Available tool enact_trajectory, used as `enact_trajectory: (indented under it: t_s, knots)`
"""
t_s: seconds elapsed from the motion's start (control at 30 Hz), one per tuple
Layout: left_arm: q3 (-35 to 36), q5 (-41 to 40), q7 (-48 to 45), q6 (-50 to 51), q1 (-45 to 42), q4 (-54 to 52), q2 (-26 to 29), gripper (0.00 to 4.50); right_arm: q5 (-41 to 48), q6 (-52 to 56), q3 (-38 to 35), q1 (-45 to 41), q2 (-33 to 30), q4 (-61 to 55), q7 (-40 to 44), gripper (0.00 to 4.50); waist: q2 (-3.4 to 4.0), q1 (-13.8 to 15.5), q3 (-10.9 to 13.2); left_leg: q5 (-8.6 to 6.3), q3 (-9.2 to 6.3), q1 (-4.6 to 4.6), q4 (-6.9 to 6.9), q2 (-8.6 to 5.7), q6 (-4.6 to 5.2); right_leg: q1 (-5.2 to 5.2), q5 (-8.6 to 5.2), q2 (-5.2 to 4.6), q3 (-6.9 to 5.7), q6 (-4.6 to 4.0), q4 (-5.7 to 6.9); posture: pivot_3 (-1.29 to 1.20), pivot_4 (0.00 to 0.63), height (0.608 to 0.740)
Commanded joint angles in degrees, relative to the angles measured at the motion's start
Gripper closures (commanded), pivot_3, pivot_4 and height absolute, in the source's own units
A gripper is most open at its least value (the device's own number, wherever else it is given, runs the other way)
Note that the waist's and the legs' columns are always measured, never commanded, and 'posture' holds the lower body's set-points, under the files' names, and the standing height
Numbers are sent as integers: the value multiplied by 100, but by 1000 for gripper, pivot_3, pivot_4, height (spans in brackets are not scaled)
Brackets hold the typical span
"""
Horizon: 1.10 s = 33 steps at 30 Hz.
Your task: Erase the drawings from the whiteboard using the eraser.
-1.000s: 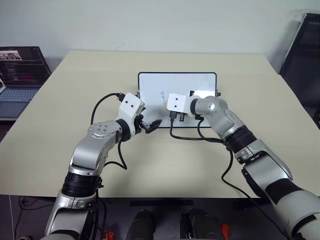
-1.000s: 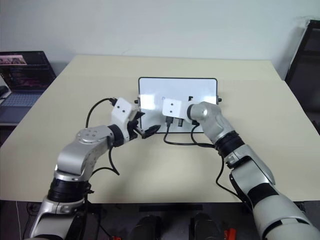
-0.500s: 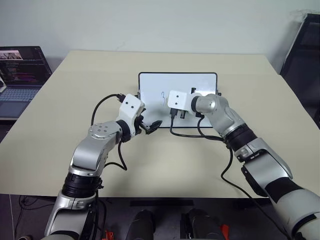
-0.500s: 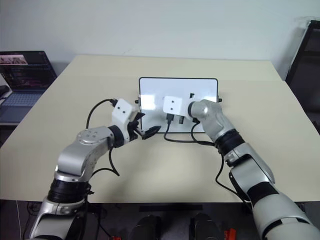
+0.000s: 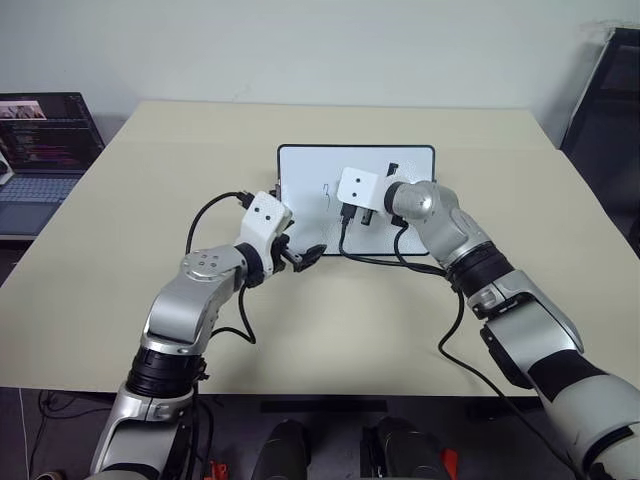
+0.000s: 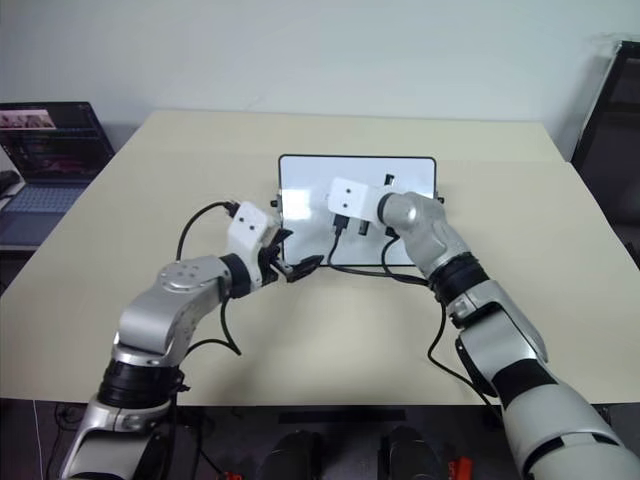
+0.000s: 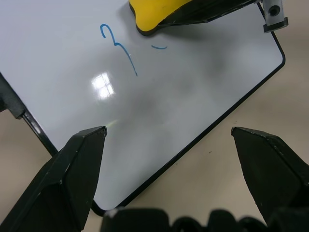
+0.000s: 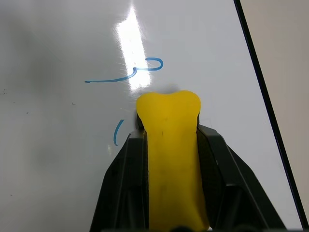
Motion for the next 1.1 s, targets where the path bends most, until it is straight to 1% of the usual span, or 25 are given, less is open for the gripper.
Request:
enact_trajectory:
  t_s: [0.03, 0.2, 0.3, 0.37, 0.47, 0.53, 0.63, 0.8, 1.03, 1.1]
  knots:
    - [72, -35, 35, -55, -31, -232, -12, 0, -45, 110, 12, 9, -75, 27, 283, 3487, 0, -3, 0, 0, 0, 0, 0, 0, 0, 0, 0, 0, 0, 0, 0, 0, 150, 740]
    - [78, -30, 38, -110, -13, -172, -16, 0, -91, 287, 164, 309, -285, -348, 969, 3487, 0, -8, 0, 0, -4, 1, 3, 0, 0, 4, 0, 0, -3, 0, 0, 0, 150, 740]
    - [63, -21, 40, -148, -11, -129, -30, 0, -129, 334, 195, 420, -365, -527, 1138, 3487, 0, -12, 0, 0, -3, 2, 3, -1, 0, 5, 0, 0, -2, 0, 1, 0, 150, 740]
    - [55, -21, 36, -170, -10, -108, -37, 0, -185, 309, 197, 418, -380, -545, 1067, 3488, 0, -14, 0, 0, -3, 6, 3, 0, 0, 8, 0, 1, -3, 0, 2, 0, 150, 740]
    - [50, -19, 26, -197, -6, -91, -36, 0, -259, 97, 36, 180, -263, -297, 395, 3488, 0, -26, 0, 0, -3, 11, 4, 1, 0, 11, 0, 1, -2, 0, 2, 0, 150, 740]
    - [46, -15, 23, -209, 4, -89, -34, 0, -254, 15, -44, 61, -200, -164, 119, 3488, 0, -39, 0, 1, -1, 12, 5, 1, 0, 11, 0, 1, -1, 1, 3, 0, 150, 740]
    - [40, -8, 21, -231, 20, -86, -33, 0, -186, -84, -68, -50, -107, 4, -48, 3488, 0, -40, 0, 2, -2, 12, 5, 0, 0, 11, 1, 1, 0, 1, 2, 0, 150, 740]
    - [34, 3, 15, -253, 61, -112, -12, 0, -128, -145, -74, -139, 46, 212, -67, 3488, 0, -68, 0, 2, 0, 11, -1, 1, 0, 10, 1, 1, 2, 1, 1, 0, 150, 740]
    - [40, 8, 2, -266, 65, -109, 4, 0, -73, -95, 75, 122, -38, -29, 700, 3488, 0, -78, 0, 2, 0, 12, 0, 0, 0, 11, 1, 1, 1, 1, 1, 0, 150, 740]
    - [34, 10, 3, -263, 52, -108, 0, 0, -102, -91, 7, 100, -9, -8, 592, 3488, 0, -77, 0, 2, 0, 12, 0, 0, 0, 11, 1, 1, 1, 1, 1, 0, 150, 740]
